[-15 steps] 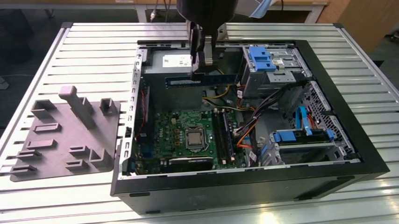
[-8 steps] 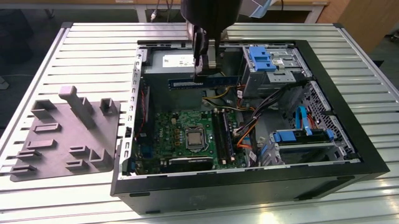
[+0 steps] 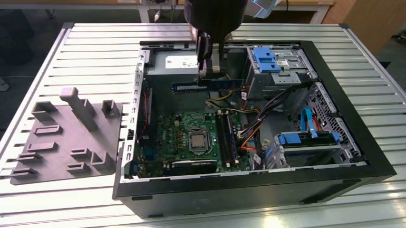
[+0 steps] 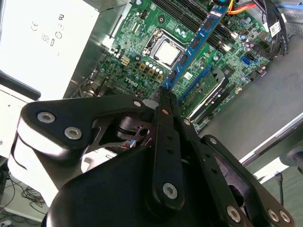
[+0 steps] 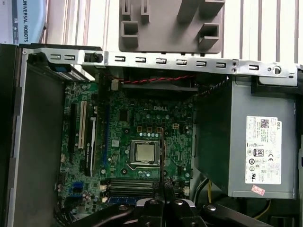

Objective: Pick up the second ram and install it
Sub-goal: 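Pick up the second ram and move it above second insertion slot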

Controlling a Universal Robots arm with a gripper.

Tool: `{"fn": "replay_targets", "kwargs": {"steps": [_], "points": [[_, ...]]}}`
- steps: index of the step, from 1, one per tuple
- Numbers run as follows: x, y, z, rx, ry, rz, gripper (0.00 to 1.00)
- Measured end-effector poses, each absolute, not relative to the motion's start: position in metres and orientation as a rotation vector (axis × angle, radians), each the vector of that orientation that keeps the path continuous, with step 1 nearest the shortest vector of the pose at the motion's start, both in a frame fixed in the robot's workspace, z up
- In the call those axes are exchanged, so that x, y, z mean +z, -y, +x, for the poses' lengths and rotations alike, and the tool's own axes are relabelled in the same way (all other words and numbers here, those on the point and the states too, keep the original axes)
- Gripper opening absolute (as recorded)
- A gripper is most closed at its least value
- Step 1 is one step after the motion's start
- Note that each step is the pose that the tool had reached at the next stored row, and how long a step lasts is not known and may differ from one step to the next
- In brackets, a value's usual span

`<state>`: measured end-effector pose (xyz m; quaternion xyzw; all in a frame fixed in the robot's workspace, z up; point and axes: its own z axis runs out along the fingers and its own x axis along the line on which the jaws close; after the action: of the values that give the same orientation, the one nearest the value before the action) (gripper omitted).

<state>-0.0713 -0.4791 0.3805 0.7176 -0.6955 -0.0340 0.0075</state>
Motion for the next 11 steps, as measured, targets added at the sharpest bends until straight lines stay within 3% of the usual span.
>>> {"fn": "replay_targets", "kwargs": {"steps": [11], "points": [[0.3762, 0.4791, -0.0713, -0.106, 2.175, 2.244, 0.12]]}}
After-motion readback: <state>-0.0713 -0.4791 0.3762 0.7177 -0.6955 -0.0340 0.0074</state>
